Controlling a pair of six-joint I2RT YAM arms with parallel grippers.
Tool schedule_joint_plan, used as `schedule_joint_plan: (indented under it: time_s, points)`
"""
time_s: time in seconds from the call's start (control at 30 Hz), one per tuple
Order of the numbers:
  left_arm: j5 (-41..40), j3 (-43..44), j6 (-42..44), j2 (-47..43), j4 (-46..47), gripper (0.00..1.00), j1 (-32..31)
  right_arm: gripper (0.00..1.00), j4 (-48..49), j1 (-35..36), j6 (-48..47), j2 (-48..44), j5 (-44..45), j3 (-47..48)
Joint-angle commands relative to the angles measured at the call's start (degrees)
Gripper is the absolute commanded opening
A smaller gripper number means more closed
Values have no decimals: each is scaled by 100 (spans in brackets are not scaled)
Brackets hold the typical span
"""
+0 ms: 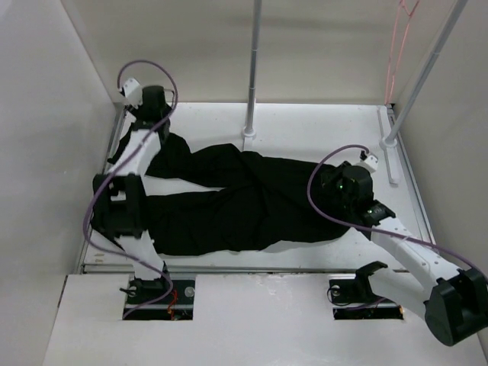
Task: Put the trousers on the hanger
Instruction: Fold the trousers
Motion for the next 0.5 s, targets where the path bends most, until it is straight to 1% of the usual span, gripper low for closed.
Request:
schedule_joint_plan:
  time_s: [0.0,0.03,0.1,0.13,0.2,0.23,0.3,0.33,0.47]
  points:
    - [740,1915,-32,1224,-1596,40,573,18,74,334,-166,-350,-45,-41]
    - [864,2565,12,1673,-2044,37,705,18,92,431,-192,-412,-45,-76]
    - [935,3726,108,2491,-2757,36,899,18,83,545,-263,-456,-45,-76]
    - [909,4245,257,2851,-3039,37,961,18,92,572,-306,-465,-62,-76]
    - [769,5187,503,3485,-3418,45,1049,18,101,642,-386,-465,-80,-76]
    - [716,5574,582,3749,-3593,47,1110,18,75,669,-412,-456,-80,-67]
    - [655,6085,610,4145,-3866,47,1242,18,74,721,-439,-465,-89,-85]
    - [646,6201,618,4269,-3946,48,1304,18,83,748,-447,-483,-89,-102]
    - [628,6219,715,4498,-3868,52,1488,19,127,844,-526,-527,-167,-164]
